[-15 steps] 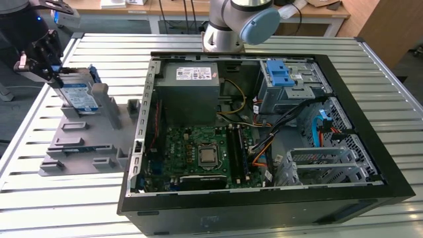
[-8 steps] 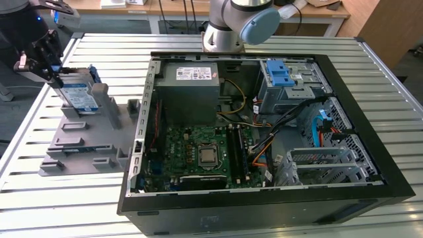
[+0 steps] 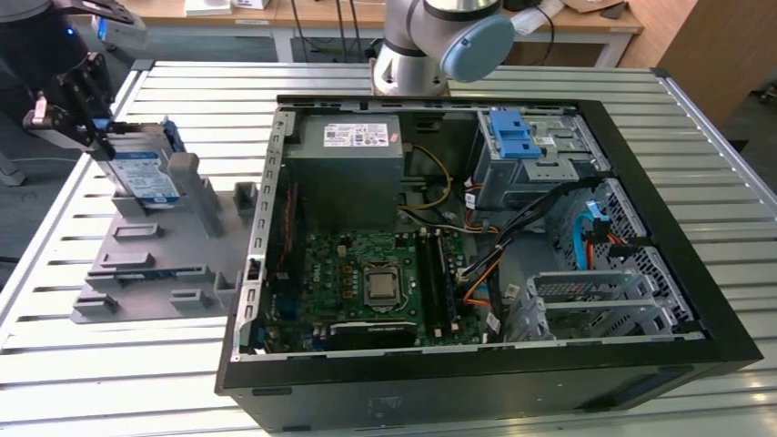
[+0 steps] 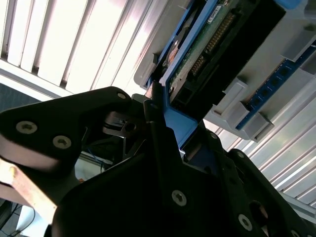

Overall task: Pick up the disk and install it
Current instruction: 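Pick up the disk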

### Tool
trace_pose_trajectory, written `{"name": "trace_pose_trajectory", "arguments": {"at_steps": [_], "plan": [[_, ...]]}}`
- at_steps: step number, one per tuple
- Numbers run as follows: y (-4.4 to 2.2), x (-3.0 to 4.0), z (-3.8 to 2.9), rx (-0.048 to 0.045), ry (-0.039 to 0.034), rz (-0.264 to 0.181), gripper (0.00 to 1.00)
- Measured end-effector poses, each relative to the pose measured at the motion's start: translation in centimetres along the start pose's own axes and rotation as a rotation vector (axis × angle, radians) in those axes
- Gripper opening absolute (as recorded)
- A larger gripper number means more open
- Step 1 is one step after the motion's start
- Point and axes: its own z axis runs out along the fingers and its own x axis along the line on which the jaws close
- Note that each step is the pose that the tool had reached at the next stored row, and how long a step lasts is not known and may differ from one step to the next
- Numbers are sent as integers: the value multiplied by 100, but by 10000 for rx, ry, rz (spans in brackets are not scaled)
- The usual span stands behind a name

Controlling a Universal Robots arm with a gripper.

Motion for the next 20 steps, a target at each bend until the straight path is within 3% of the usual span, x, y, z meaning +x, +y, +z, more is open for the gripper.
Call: {"name": "trace_pose_trajectory", "arguments": {"at_steps": [20], "plan": [[1,-3,-166,2,-1,0,37]]}}
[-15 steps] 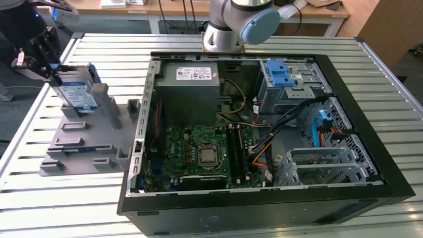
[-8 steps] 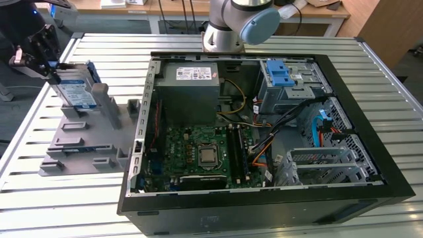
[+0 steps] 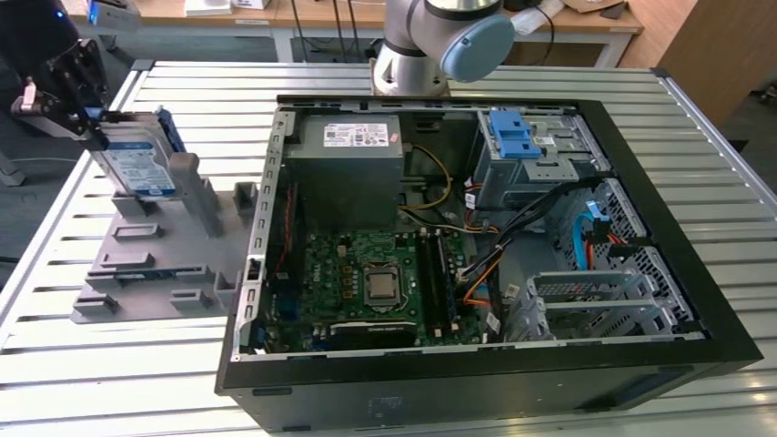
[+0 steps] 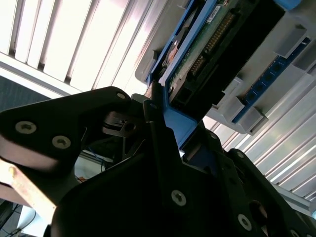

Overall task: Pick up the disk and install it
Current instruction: 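Pick up the disk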

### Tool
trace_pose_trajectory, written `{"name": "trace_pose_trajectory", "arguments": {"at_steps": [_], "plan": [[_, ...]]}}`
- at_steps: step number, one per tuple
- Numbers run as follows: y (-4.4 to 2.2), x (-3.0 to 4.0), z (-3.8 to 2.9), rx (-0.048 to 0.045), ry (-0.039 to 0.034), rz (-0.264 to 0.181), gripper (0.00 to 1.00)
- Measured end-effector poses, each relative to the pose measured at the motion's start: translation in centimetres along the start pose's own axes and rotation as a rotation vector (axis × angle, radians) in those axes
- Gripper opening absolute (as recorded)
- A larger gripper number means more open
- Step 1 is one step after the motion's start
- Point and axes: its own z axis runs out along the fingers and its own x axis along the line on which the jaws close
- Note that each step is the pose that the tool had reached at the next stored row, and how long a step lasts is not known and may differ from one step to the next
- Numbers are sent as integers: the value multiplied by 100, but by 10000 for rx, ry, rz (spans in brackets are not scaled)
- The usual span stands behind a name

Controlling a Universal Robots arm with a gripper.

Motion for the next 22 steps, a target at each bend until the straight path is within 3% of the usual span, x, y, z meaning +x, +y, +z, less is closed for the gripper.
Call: {"name": "trace_pose_trajectory", "arguments": {"at_steps": [22], "plan": [[2,-3,-200,-2,1,0,37]]}}
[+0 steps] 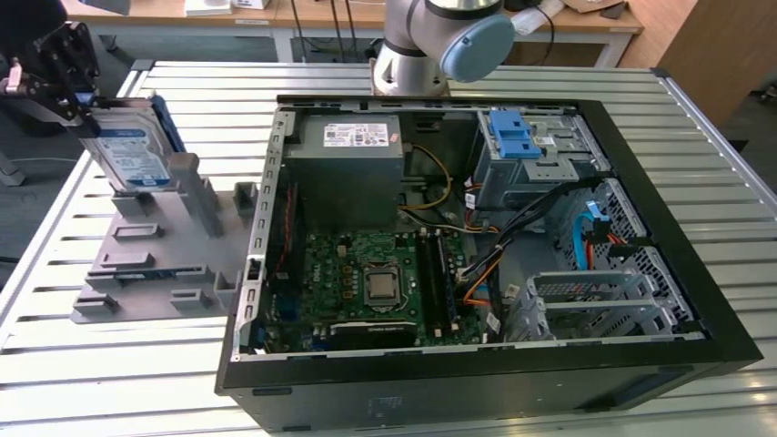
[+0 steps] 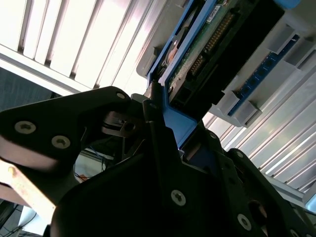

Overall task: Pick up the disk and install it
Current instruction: 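Pick up the disk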

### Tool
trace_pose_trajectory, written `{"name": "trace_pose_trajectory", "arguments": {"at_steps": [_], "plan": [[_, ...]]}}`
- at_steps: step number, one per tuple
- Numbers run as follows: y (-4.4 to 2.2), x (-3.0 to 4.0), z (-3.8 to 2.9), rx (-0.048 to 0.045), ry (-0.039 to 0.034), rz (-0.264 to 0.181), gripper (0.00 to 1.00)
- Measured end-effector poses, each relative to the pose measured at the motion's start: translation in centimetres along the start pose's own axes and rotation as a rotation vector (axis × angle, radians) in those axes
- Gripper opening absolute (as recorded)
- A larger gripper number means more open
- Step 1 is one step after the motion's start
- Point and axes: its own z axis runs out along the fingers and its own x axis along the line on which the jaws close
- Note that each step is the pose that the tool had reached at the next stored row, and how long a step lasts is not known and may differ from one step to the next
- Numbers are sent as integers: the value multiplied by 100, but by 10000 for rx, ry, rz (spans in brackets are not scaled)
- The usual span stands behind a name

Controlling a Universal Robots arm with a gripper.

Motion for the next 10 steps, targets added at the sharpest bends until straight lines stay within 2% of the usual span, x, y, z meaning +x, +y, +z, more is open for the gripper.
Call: {"name": "trace_pose_trajectory", "arguments": {"at_steps": [10], "plan": [[0,-1,-23,2,-1,0,37]]}}
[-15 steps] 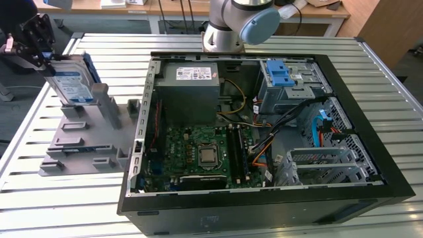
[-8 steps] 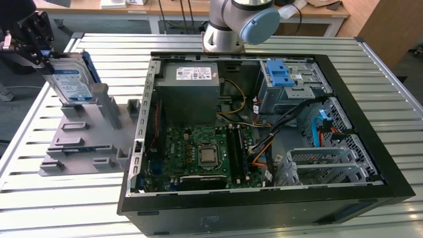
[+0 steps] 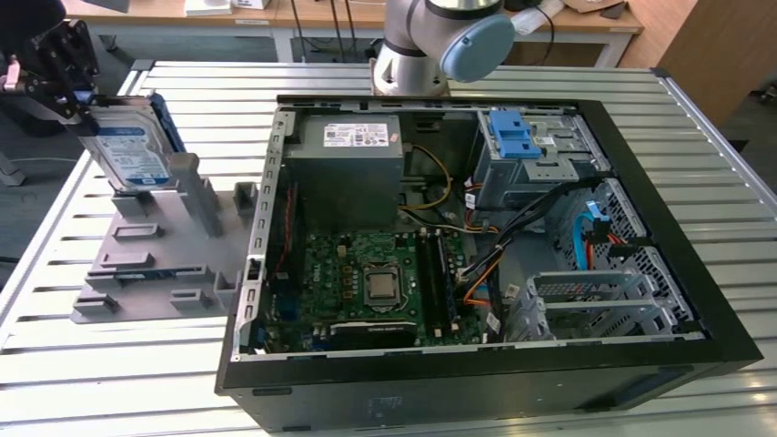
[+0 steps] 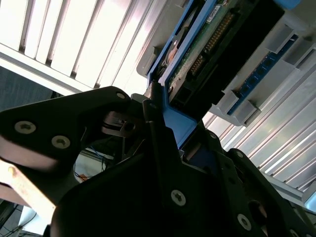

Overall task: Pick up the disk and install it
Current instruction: 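Pick up the disk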

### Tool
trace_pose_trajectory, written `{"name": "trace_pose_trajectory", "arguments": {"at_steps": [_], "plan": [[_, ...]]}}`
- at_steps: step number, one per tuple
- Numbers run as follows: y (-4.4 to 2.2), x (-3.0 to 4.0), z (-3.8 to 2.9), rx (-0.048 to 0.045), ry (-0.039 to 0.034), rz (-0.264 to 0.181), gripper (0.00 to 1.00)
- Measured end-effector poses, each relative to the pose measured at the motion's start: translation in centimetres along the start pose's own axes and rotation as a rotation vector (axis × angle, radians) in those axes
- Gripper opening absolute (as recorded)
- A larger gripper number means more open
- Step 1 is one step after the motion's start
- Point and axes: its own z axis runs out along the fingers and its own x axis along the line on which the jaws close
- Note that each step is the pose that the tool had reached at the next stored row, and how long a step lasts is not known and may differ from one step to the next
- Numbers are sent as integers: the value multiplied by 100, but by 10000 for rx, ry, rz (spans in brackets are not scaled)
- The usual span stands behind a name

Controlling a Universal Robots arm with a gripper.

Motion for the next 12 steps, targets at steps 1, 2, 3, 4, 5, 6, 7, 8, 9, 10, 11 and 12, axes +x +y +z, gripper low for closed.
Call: {"name": "trace_pose_trajectory", "arguments": {"at_steps": [1,2,3,4,5,6,7,8,9,10,11,12], "plan": [[0,0,-2,-1,0,0,37],[0,0,-6,-4,1,0,37],[0,0,-12,-6,3,0,37],[0,0,-18,-3,2,0,37],[0,0,-27,0,0,0,37],[0,-1,-36,-1,1,0,37],[0,-1,-46,-2,1,0,37],[0,-1,-55,-1,1,0,37],[1,-1,-65,-2,1,0,37],[1,-1,-74,-1,0,0,37],[1,-1,-85,-1,1,0,37],[1,-2,-95,0,0,0,37]]}}
